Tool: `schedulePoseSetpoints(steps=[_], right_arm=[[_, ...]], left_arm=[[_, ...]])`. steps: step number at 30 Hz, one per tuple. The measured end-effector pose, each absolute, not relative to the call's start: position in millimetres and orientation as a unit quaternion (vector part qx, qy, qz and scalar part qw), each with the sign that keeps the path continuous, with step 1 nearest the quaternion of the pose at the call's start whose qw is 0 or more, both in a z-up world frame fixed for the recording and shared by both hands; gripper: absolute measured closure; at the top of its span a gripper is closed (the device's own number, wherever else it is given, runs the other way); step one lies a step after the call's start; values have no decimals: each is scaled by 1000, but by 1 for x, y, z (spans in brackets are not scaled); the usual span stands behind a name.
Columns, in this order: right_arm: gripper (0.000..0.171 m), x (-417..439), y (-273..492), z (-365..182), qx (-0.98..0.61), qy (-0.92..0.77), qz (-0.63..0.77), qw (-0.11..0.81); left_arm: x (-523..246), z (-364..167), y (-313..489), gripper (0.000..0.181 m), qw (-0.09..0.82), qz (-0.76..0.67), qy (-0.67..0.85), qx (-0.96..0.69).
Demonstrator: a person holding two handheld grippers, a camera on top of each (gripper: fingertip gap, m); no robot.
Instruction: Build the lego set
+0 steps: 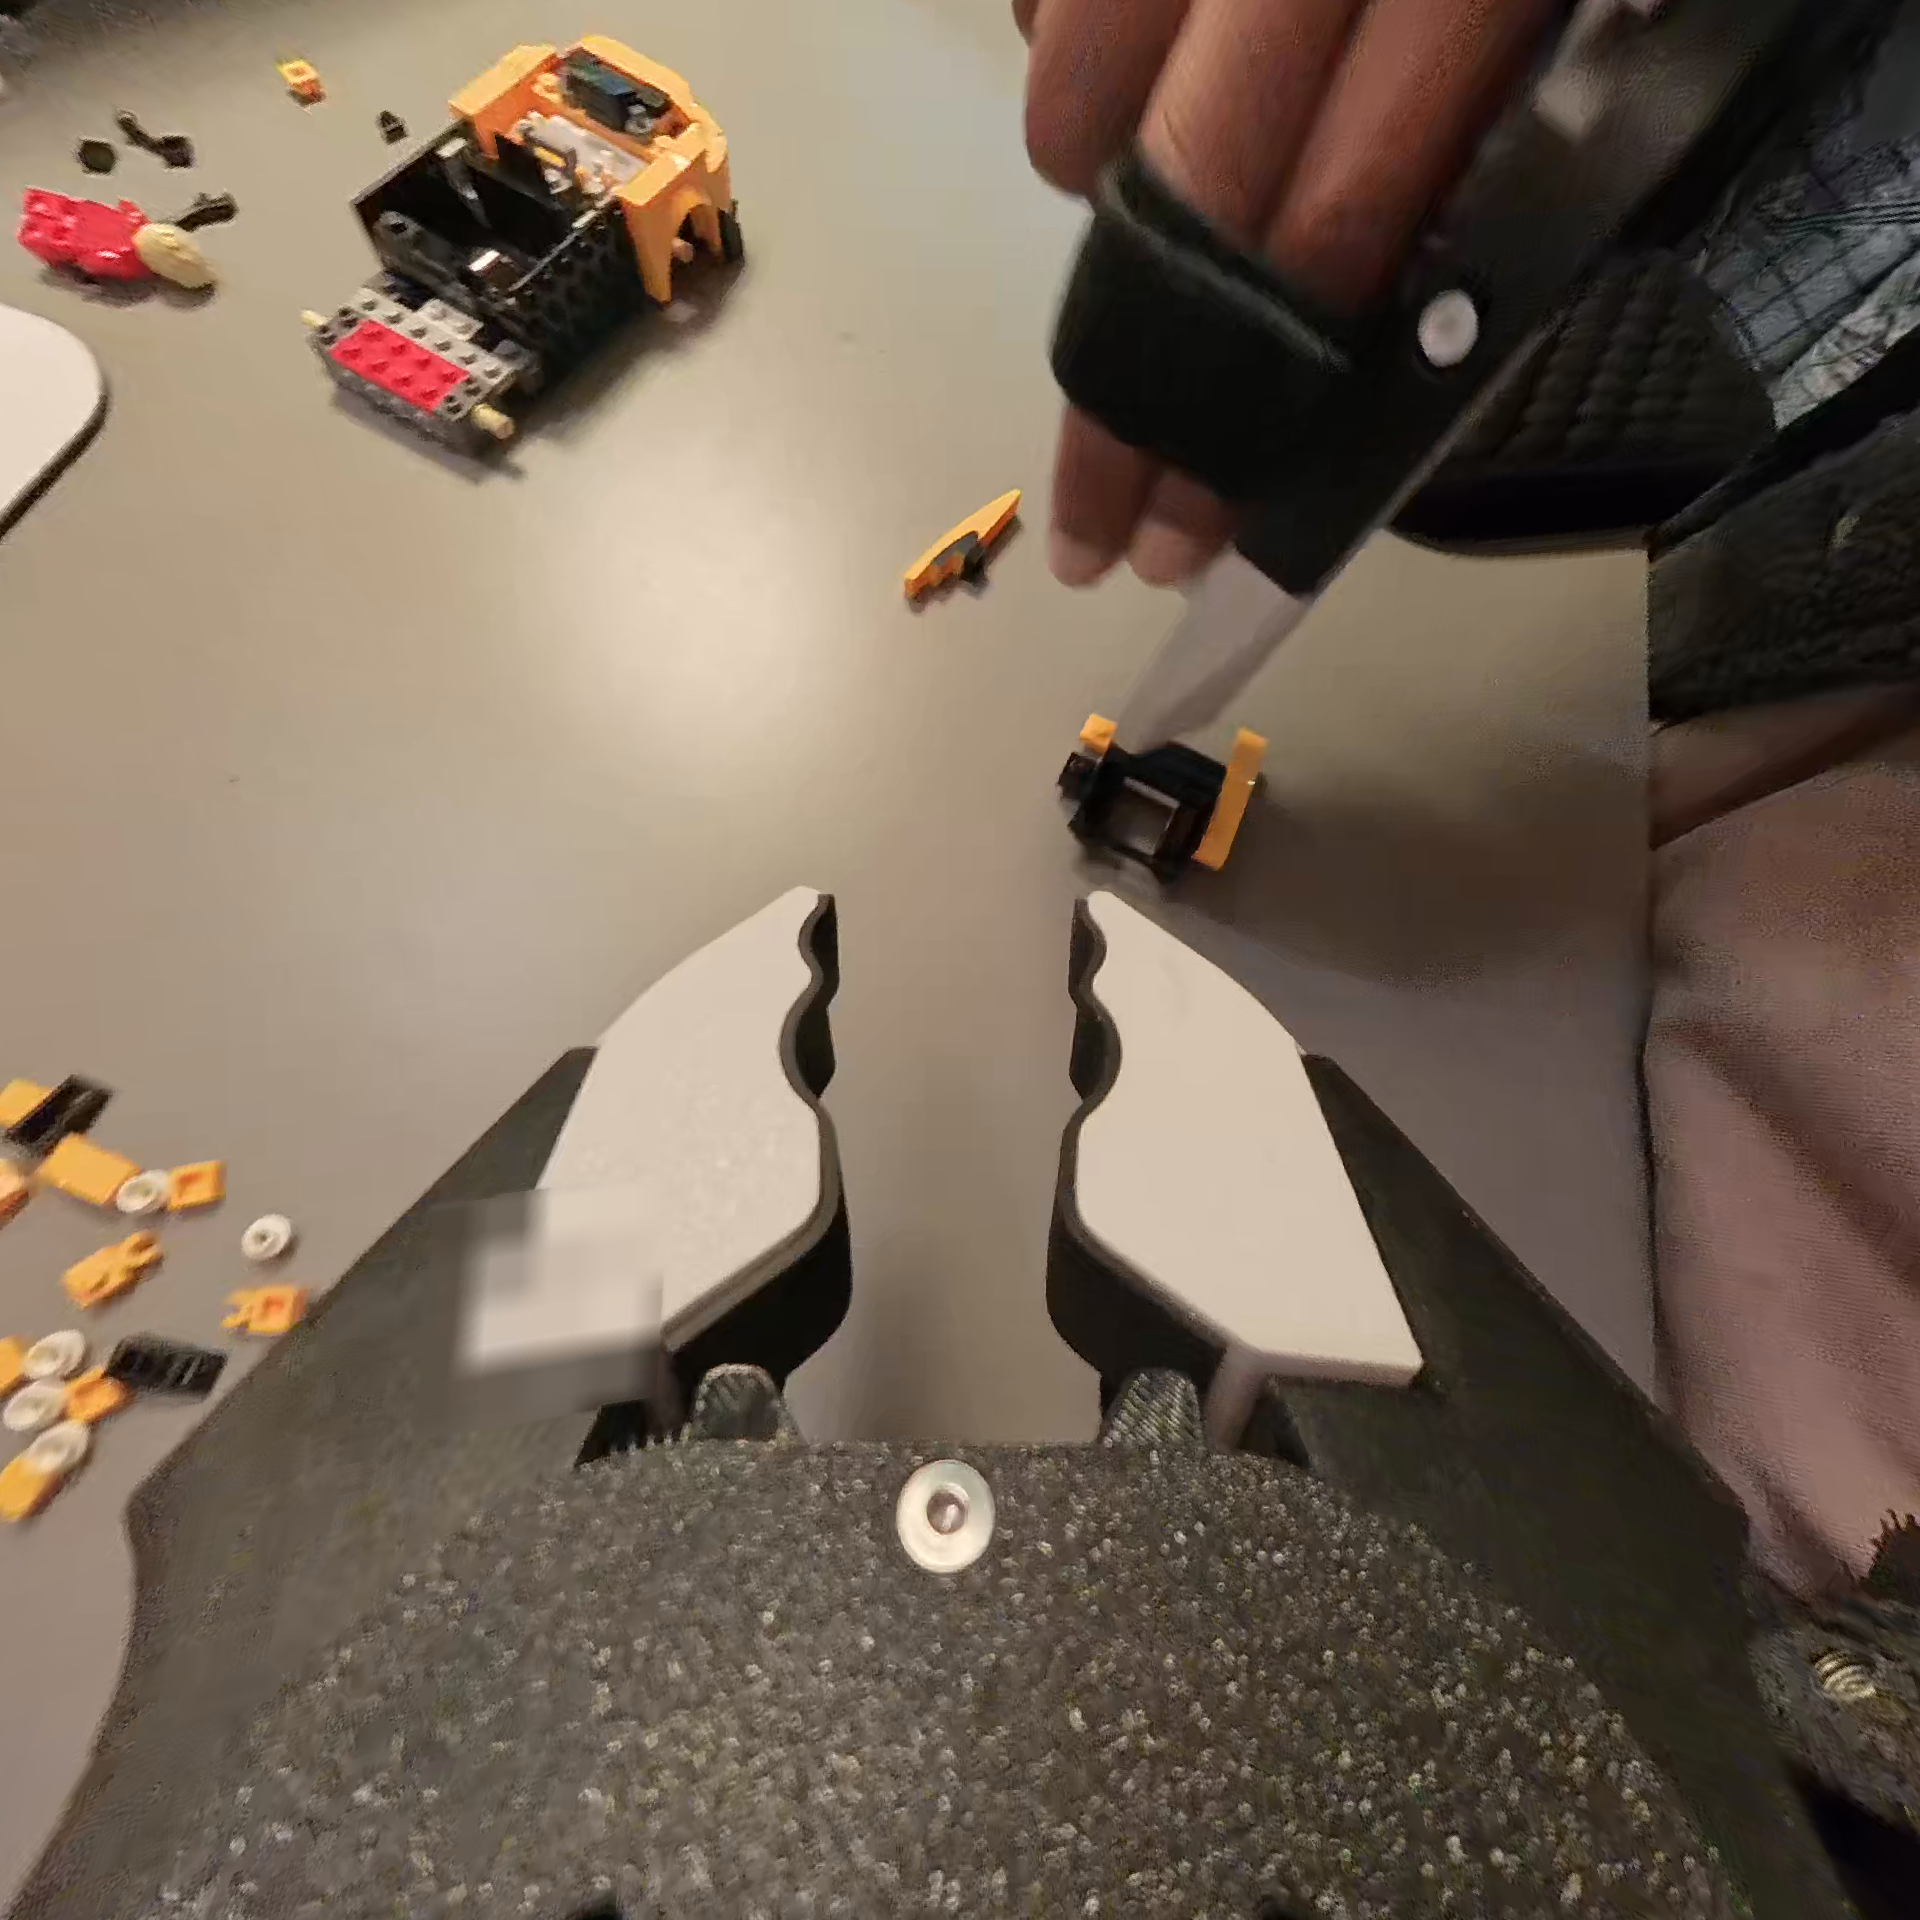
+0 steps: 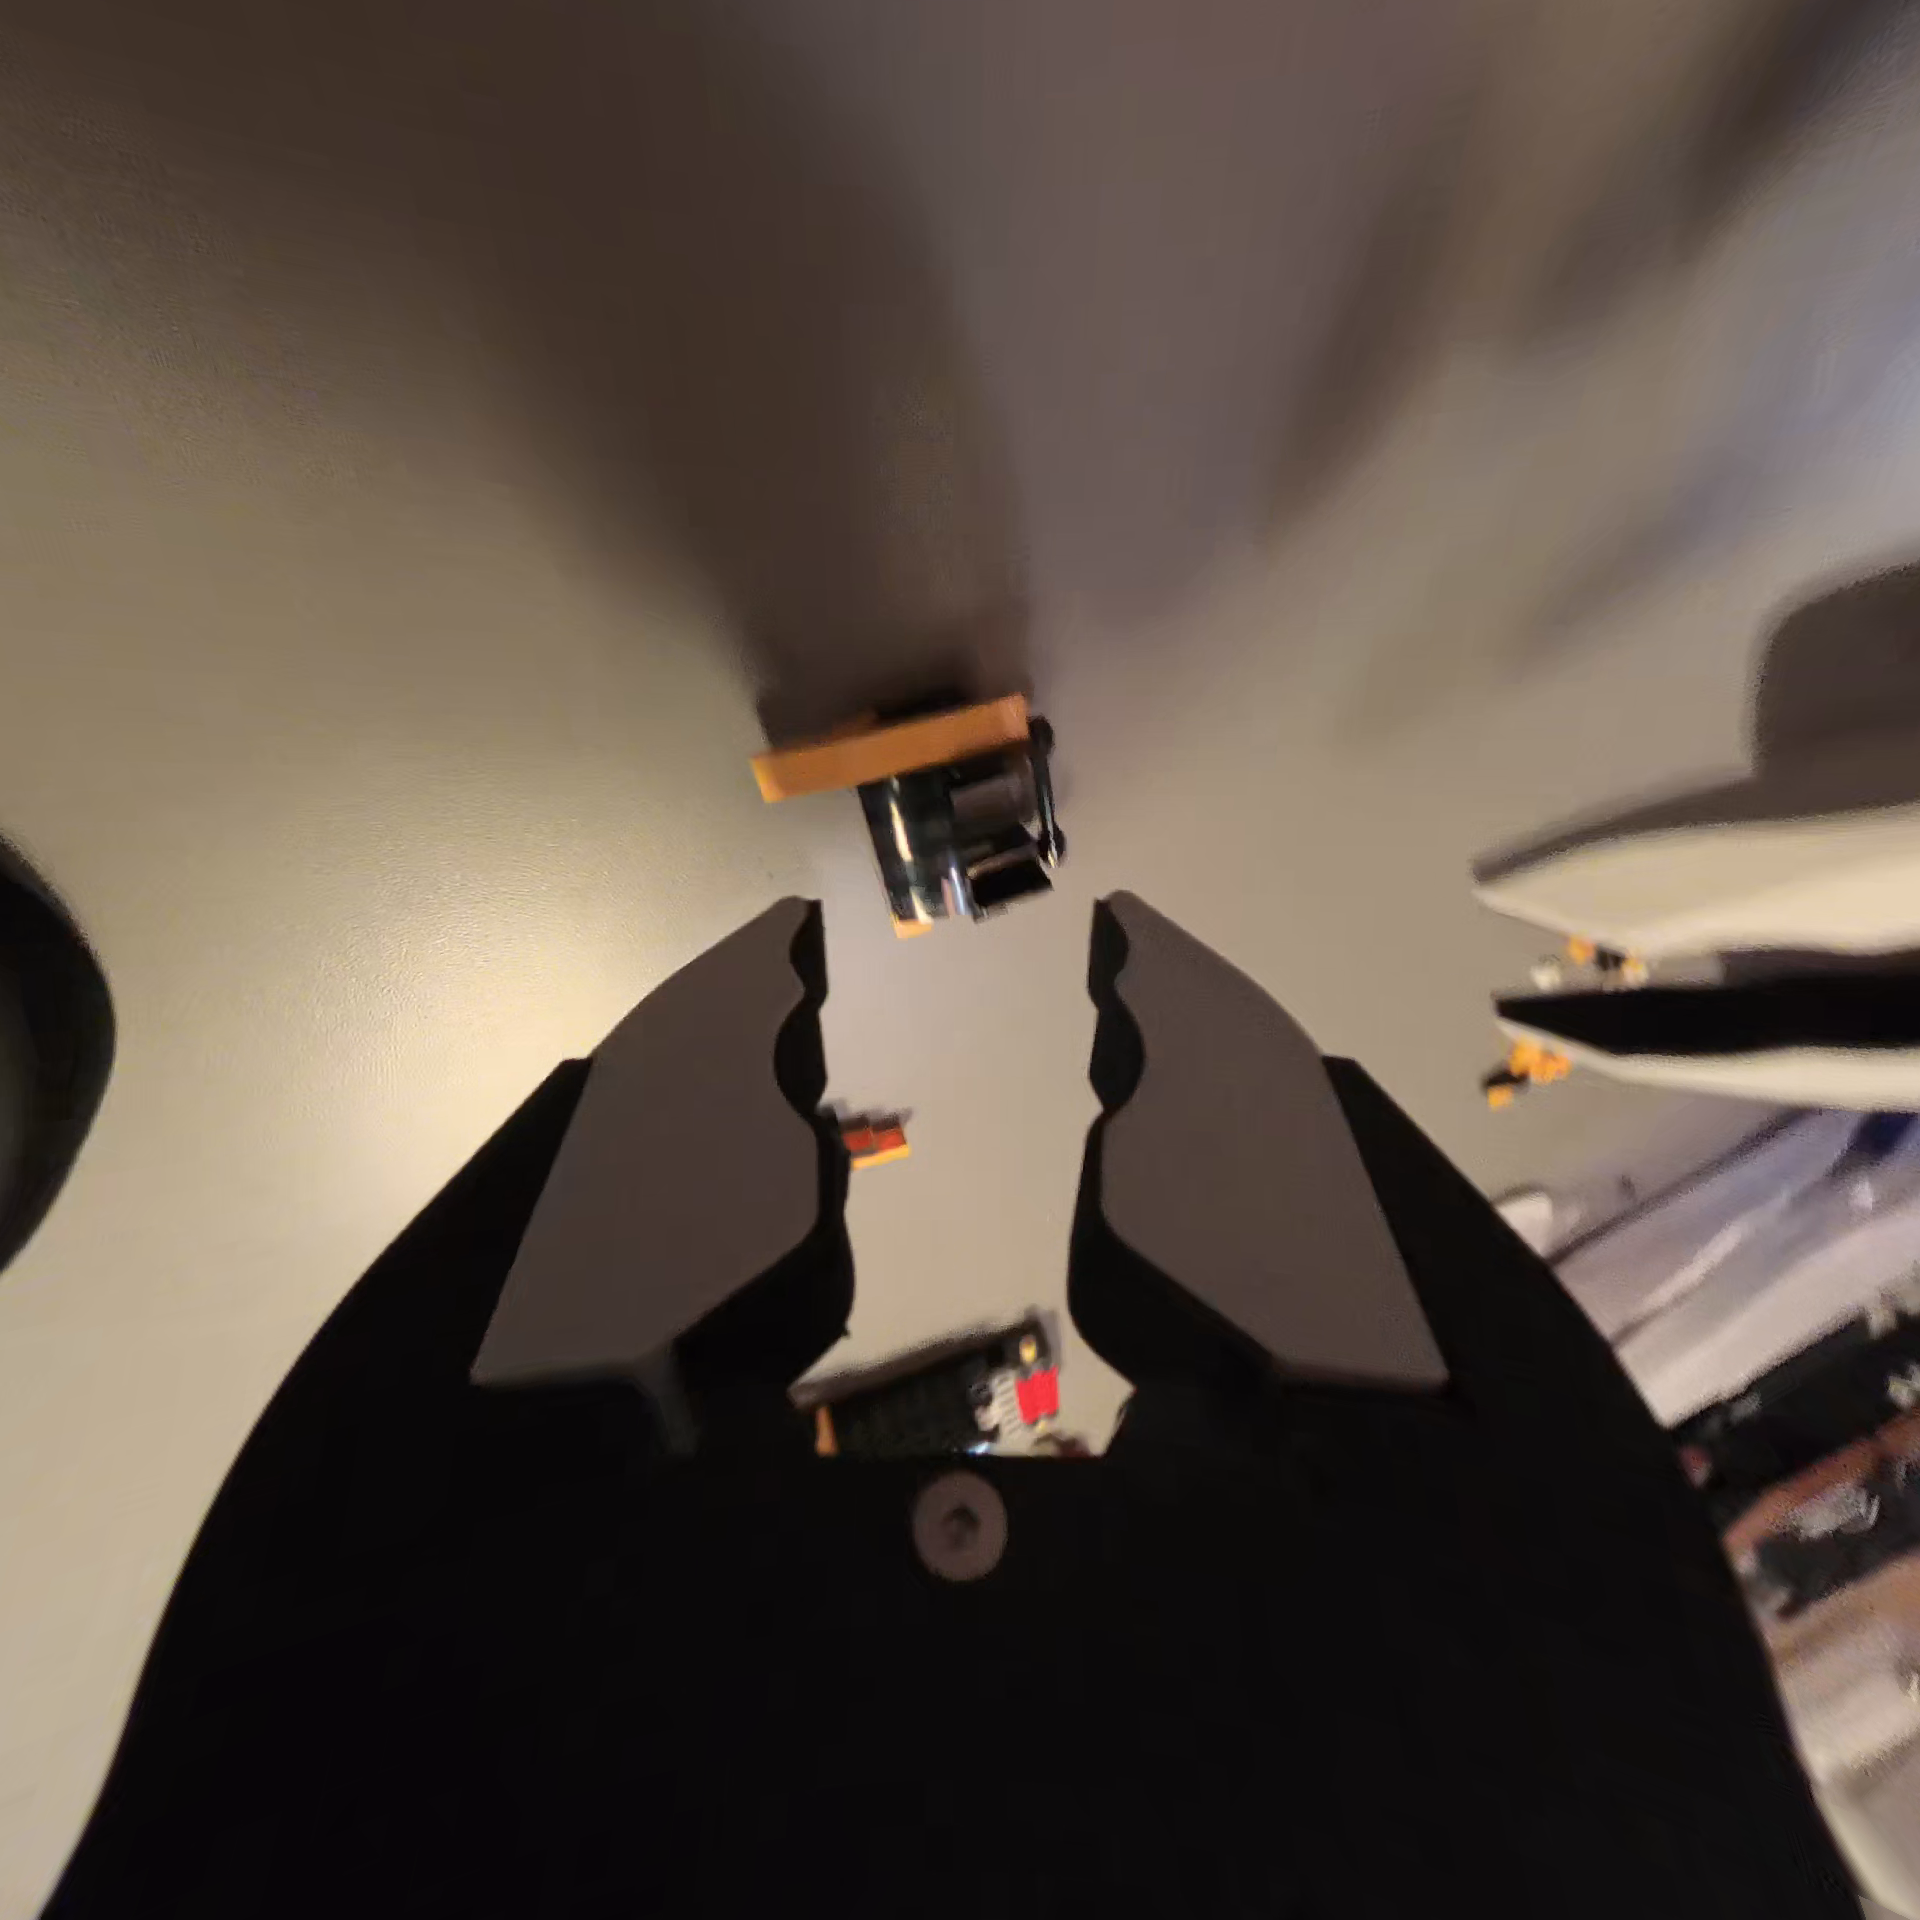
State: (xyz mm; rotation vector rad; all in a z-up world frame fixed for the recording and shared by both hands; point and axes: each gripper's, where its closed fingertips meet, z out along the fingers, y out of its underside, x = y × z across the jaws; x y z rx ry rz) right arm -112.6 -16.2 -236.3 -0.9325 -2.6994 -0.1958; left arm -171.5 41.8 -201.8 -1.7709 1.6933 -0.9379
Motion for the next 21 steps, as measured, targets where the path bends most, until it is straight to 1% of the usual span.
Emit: schedulePoseSetpoints(steps=[3,7,8,10,11,13,15,18,21], right_arm=[[112,-116,-15,-247,-293,-949,-45,106],[111,-121,-18,-259,-305,-949,2,79],[115,-122,-20,-261,-310,-948,12,75],[127,-121,-21,-263,-337,-939,24,59],[131,-122,-21,-262,-366,-928,37,62],[131,-121,-21,-260,-452,-888,65,61],[131,-119,-16,-258,-570,-814,88,65],[131,-115,-2,-254,-768,-629,105,63],[132,-109,6,-247,-884,-446,120,72]], left_arm=[[-182,-200,52,139,271,-341,612,-660],[-188,-198,63,139,275,-357,591,-669],[-188,-198,65,140,275,-361,589,-669],[-189,-199,66,140,273,-367,586,-669],[-189,-200,66,140,272,-370,584,-669],[-189,-202,65,141,267,-378,580,-670],[-189,-204,63,141,265,-386,577,-669],[-186,-205,62,143,265,-394,572,-669],[-182,-207,60,143,267,-404,563,-670]])
